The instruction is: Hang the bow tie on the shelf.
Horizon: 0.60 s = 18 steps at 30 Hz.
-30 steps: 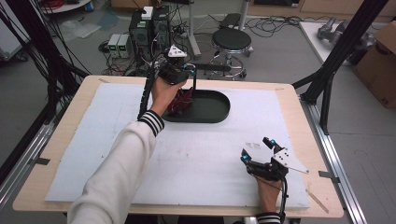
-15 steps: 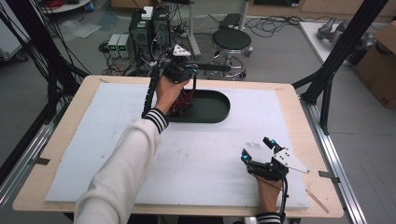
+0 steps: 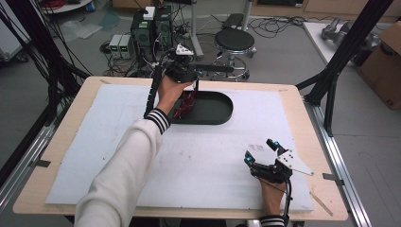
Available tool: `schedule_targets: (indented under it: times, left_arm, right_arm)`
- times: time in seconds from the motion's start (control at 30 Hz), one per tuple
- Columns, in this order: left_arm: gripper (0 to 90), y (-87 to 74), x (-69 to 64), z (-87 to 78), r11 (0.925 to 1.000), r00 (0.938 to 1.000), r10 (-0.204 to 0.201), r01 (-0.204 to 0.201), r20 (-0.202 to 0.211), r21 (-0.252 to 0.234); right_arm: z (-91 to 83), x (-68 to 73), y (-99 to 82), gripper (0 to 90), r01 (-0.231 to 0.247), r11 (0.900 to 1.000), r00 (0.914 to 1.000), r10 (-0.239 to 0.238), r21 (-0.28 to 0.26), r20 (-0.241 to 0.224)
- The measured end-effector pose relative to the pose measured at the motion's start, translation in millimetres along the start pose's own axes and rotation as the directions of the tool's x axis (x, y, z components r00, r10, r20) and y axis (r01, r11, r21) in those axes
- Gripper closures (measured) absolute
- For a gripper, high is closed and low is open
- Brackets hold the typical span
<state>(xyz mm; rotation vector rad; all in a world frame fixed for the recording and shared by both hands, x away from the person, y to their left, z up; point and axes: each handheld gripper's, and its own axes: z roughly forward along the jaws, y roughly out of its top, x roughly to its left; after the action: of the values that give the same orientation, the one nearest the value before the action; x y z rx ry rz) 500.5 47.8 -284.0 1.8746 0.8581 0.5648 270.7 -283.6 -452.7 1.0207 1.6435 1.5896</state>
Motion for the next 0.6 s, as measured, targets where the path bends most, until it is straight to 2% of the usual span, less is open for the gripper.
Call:
schedule_targets:
  times: [0.03,0.07,0.1,0.13,0.23,0.3,0.33,0.4,0.6]
  left_arm:
    - [46.5,0.3,-0.3,-0.5,1.0000,1.0000,-0.001,0.001,-0.004,-0.007]
    - [46.5,0.4,-1.2,-0.9,0.9999,1.0000,0.001,-0.001,-0.010,-0.015]
    - [40.6,0.8,-1.9,-2.0,0.9996,0.9999,0.011,-0.011,-0.006,-0.025]
    - [28.9,1.1,-2.2,-2.5,0.9994,0.9999,0.015,-0.015,-0.003,-0.032]
    - [16.9,2.8,-1.1,-8.7,0.9980,0.9990,0.007,-0.004,0.044,-0.063]
    - [14.4,3.1,-0.3,-11.3,0.9969,0.9984,-0.002,0.006,0.056,-0.078]
    - [13.3,3.2,2.0,-16.3,0.9938,0.9964,-0.017,0.026,0.083,-0.108]
    - [12.4,3.2,5.0,-21.6,0.9909,0.9944,-0.026,0.039,0.102,-0.129]
    - [12.4,0.6,10.7,-36.2,0.9831,0.9912,-0.037,0.059,0.127,-0.174]
  right_arm:
    - [0.1,0.0,-0.1,3.2,0.001,1.0000,1.0000,-0.001,-0.002,0.001]
    - [0.1,0.0,-0.1,3.2,0.001,1.0000,1.0000,-0.001,-0.002,0.001]
    - [0.0,0.3,-0.2,3.2,-0.001,1.0000,1.0000,0.001,0.000,-0.001]
    - [0.1,0.2,-0.1,3.2,0.001,1.0000,1.0000,-0.001,-0.002,-0.001]
    - [0.2,0.0,-0.1,3.2,0.004,1.0000,1.0000,-0.004,-0.004,-0.001]
    - [0.0,0.5,-0.2,3.2,0.002,1.0000,1.0000,-0.002,-0.001,-0.001]
    - [0.2,0.4,-0.1,3.2,0.006,1.0000,1.0000,-0.006,-0.003,-0.002]
    - [0.4,0.6,-0.3,3.2,0.007,1.0000,1.0000,-0.007,-0.004,0.000]
    - [-0.1,0.9,-0.4,3.2,0.009,0.9999,1.0000,-0.009,-0.006,0.002]
